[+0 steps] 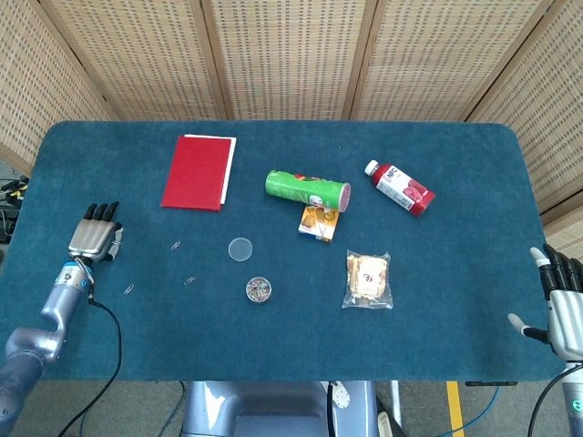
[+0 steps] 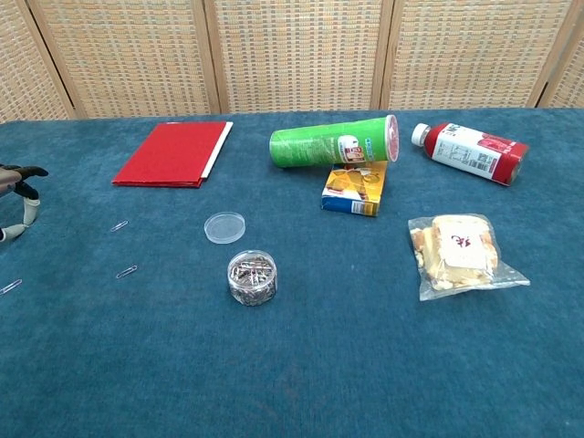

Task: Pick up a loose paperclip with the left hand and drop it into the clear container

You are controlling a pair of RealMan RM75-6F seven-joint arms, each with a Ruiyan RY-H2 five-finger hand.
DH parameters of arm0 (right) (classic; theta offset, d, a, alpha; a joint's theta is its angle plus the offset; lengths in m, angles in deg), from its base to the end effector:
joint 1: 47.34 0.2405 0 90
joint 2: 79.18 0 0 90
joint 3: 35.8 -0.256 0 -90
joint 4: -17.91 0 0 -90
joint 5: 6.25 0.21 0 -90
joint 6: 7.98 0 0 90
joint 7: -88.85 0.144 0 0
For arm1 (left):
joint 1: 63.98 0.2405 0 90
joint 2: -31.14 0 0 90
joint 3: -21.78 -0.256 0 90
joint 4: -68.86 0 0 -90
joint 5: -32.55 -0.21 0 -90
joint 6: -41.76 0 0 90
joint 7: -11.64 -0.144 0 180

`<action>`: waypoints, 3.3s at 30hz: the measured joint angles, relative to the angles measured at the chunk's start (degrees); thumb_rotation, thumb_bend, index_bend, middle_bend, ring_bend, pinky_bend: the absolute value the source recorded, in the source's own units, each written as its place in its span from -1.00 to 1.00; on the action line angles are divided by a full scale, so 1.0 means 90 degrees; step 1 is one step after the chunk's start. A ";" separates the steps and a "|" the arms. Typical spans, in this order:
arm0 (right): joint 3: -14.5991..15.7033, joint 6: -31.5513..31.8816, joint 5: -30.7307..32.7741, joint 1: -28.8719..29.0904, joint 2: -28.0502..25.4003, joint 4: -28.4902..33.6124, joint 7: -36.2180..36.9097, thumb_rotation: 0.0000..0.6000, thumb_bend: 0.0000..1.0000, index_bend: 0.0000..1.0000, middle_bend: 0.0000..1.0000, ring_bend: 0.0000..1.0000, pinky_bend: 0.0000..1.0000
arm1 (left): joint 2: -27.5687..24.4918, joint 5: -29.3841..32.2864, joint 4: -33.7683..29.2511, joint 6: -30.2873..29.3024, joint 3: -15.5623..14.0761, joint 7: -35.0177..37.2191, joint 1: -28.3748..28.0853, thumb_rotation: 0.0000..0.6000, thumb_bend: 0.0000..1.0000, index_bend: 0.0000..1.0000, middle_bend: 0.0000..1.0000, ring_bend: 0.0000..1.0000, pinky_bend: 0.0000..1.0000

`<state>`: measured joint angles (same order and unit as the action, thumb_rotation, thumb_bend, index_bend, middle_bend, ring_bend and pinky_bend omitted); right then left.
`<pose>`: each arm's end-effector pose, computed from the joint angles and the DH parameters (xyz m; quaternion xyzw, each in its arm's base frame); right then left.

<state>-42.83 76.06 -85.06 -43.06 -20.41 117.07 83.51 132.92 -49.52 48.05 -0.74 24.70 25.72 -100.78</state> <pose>-0.3060 -0.1905 0.1914 0.5597 -0.3835 0.3643 0.6379 -0.3599 0.3958 0.0342 -0.7181 -0.3562 -0.1861 0.5682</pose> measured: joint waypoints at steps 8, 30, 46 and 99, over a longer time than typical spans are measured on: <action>0.0011 -0.0013 -0.0008 0.0005 -0.0001 0.0006 0.0007 1.00 -1.00 -1.00 -1.00 -1.00 -1.00 | -0.0057 0.0031 -0.0088 -0.0034 0.0028 -0.0056 0.0004 1.00 -0.16 0.52 -1.00 -1.00 -1.00; 0.0048 0.0061 -0.0129 -0.0034 -0.0059 0.0041 0.0138 1.00 -1.00 -1.00 -1.00 -1.00 -1.00 | -0.1031 -0.0492 -0.2763 -0.2037 0.0163 0.0083 -0.0145 1.00 -0.12 0.55 -1.00 -1.00 -1.00; 0.0077 0.0096 -0.0198 -0.0091 -0.0144 -0.0023 0.0431 1.00 -1.00 -1.00 -1.00 -1.00 -1.00 | -0.1099 -0.0778 -0.6303 -0.1818 0.0156 -0.2352 -0.0762 1.00 -0.12 0.56 -1.00 -1.00 -1.00; 0.0192 0.0168 -0.0497 -0.0130 -0.0180 0.0034 0.0506 1.00 -1.00 -1.00 -1.00 -1.00 -1.00 | -0.2662 0.1325 -0.7841 -0.2971 0.0606 -0.3305 0.0414 1.00 -1.00 -1.00 -1.00 -1.00 -1.00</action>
<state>-41.11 77.58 -89.53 -44.23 -22.03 117.37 88.06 108.96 -37.59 -22.52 -27.49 30.15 -4.02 -97.05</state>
